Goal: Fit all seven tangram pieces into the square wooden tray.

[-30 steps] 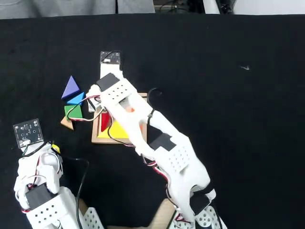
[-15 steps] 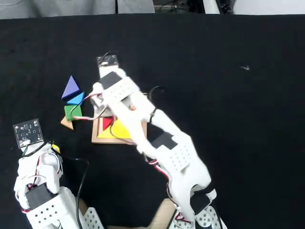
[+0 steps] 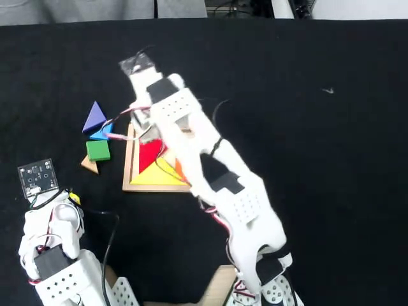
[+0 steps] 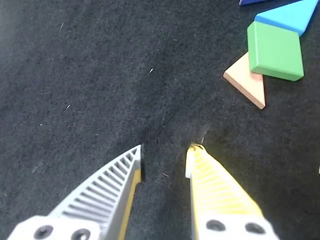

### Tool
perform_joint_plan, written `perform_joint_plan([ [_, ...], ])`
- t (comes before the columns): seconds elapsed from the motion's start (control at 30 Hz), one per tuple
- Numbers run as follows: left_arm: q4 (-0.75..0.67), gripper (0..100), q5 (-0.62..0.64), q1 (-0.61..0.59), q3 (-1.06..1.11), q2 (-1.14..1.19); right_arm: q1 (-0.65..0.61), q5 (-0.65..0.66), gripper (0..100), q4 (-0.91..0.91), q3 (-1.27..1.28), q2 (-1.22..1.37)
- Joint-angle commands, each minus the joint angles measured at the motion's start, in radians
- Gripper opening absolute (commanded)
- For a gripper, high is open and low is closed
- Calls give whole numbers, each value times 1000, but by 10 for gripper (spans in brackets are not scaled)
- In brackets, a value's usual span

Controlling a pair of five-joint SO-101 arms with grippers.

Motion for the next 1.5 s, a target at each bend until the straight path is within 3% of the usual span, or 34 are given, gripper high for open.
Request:
perform_joint_plan([
  [0.0, -20, 159, -11, 10, 8, -8, 48, 34, 22, -28, -54, 21],
  [0.4, -20, 159, -11, 12, 8, -8, 43, 52, 11, -15, -154, 214],
  [0.73, -20, 159, -11, 12, 8, -8, -54, 46, 11, 160, -271, 231],
  [0.9, -20, 159, -11, 12, 8, -8, -38, 49, 11, 229, -383, 225],
  [1.07, -20, 159, -11, 12, 8, -8, 29, 51, 11, 192, -453, 234],
  [1.47, -20, 159, -11, 12, 8, -8, 23, 52, 11, 164, -461, 400],
])
